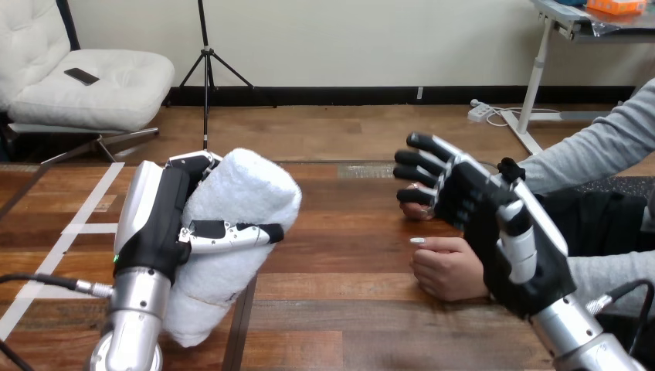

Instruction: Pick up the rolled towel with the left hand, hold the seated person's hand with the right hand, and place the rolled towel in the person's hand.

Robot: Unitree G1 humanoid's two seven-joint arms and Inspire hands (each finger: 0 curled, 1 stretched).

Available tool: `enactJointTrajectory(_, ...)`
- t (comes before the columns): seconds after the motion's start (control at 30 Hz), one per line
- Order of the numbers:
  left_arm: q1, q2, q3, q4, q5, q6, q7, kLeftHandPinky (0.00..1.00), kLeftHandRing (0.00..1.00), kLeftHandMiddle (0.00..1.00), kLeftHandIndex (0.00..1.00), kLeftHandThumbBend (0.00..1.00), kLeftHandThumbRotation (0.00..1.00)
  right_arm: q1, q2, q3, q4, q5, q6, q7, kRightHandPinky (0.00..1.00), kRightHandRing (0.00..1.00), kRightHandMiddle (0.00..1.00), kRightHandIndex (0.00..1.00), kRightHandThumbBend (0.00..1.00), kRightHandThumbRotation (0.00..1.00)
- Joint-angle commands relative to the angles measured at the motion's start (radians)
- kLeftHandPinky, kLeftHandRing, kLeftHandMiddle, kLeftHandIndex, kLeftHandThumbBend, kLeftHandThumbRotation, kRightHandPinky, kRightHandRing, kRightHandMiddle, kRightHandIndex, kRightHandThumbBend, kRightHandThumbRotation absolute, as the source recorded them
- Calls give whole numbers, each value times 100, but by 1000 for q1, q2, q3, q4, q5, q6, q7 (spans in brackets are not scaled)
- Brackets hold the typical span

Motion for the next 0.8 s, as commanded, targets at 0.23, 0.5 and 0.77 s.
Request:
enactJointTrajectory(0.23,-24,-49,104,-246,-91,-156,25,28,32,37,41,76,0,-159,-66,-21,90,-73,-86,-10,81,86,87,88,100,100)
enactJointTrajectory(0.5,-11,-76,111,-252,-133,-215,9,29,32,37,41,75,0,-178,-97,-23,118,-128,-108,-35,81,86,87,88,100,100)
enactJointTrajectory(0.77,-6,-94,116,-249,-157,-260,-11,28,32,37,41,73,0,-198,-125,-22,148,-170,-127,-71,82,88,88,89,100,100)
